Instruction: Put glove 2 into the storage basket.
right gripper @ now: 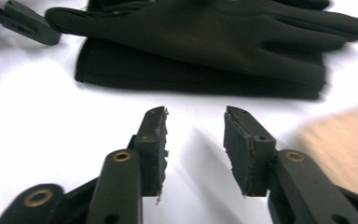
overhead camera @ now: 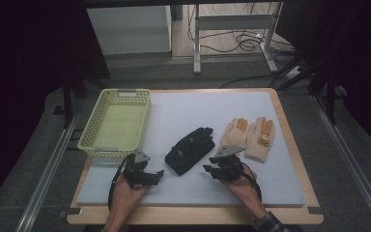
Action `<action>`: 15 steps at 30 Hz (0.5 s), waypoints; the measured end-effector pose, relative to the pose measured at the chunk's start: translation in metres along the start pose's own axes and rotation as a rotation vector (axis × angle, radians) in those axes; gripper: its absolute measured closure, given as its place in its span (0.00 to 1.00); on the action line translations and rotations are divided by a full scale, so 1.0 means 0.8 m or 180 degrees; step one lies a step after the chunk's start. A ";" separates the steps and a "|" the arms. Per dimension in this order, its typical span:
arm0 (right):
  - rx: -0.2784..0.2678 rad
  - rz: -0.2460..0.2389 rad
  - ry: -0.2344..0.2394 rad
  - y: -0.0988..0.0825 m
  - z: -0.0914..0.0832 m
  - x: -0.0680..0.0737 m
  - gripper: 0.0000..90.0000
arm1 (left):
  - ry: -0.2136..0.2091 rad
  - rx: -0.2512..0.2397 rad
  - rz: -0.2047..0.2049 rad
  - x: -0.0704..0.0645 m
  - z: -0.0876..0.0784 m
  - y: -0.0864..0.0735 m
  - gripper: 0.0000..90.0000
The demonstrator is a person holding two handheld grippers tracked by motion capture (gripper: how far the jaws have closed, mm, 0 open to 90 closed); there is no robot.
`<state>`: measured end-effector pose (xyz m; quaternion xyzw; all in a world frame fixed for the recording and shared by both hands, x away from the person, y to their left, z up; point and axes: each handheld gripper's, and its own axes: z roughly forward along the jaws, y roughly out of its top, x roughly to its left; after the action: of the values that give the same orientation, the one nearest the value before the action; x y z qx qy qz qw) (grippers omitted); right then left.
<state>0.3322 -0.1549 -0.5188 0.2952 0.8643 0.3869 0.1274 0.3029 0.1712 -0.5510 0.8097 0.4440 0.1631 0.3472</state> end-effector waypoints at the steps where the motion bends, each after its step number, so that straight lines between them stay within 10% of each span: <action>1: -0.0008 0.0016 -0.0019 -0.003 -0.005 -0.003 0.62 | -0.0004 0.0002 -0.0007 0.000 0.000 0.000 0.11; 15: 0.0091 0.0155 -0.0381 -0.054 -0.048 -0.041 0.42 | -0.0017 -0.0005 -0.0019 0.001 0.000 0.000 0.11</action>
<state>0.3232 -0.2204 -0.5257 0.3405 0.8531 0.3591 0.1653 0.3035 0.1719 -0.5513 0.8086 0.4453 0.1603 0.3495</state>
